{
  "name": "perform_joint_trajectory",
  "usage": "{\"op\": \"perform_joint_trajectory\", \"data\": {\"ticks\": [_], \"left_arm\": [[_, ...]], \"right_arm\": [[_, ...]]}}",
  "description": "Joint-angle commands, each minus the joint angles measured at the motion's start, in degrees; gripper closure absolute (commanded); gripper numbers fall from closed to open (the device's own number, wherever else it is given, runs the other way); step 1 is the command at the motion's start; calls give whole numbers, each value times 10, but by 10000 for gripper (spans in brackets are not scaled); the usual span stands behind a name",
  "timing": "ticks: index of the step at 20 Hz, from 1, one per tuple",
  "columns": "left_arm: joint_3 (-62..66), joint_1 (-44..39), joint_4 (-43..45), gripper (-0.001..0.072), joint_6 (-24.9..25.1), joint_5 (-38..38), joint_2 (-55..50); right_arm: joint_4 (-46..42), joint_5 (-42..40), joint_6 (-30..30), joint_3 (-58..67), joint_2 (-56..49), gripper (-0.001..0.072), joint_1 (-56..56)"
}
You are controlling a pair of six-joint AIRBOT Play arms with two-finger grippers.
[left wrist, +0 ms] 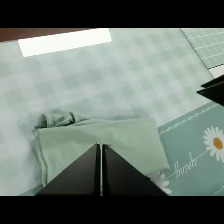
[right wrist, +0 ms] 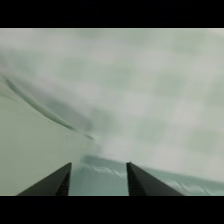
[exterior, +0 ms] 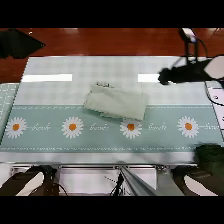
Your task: Fold the shirts.
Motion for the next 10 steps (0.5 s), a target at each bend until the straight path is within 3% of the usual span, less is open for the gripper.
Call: {"op": "perform_joint_trajectory", "data": {"ticks": [1,3,6,10], "left_arm": [[0,0,30,589,-5,-37,-5],[0,0,30,546,-18,-45,-7],[0,0,30,540,-22,-45,-7],[0,0,30,540,-22,-45,-7]], "right_arm": [[-38,144,-25,-69,23,157,-139],[124,96,-33,-162,23,110,-190],[329,-14,-86,-296,23,111,-184],[432,-146,-113,-374,21,111,-102]]}}
